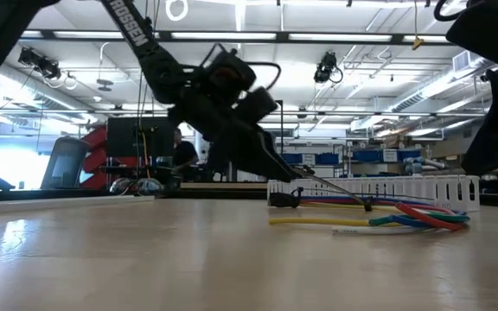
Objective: Ziptie cables
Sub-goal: Put the cable wires into the white cable duct
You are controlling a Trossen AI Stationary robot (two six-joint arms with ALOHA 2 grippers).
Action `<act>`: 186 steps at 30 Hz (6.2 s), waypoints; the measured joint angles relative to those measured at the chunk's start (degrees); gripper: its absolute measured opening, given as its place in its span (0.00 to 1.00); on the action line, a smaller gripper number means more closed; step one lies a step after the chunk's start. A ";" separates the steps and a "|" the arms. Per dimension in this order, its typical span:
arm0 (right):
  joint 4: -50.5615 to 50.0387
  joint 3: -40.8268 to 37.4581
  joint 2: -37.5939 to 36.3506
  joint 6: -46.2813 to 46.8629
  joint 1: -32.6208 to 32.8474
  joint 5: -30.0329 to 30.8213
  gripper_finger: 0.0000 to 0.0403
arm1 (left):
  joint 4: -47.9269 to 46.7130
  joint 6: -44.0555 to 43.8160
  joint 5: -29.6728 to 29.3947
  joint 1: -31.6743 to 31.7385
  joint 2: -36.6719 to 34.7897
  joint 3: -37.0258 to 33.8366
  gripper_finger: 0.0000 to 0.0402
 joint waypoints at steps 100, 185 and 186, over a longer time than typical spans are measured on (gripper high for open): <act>10.66 -13.13 -13.75 -23.55 -14.45 13.01 0.72 | -22.65 16.07 -4.64 1.88 -14.81 8.41 0.10; 96.76 -50.29 -32.39 -69.93 -29.31 -22.44 0.00 | -8.11 12.22 -2.29 10.14 -16.14 8.34 0.10; 96.73 -50.29 -32.39 -69.89 -29.31 -22.60 0.00 | -8.02 12.16 -2.28 10.24 -16.14 8.34 0.10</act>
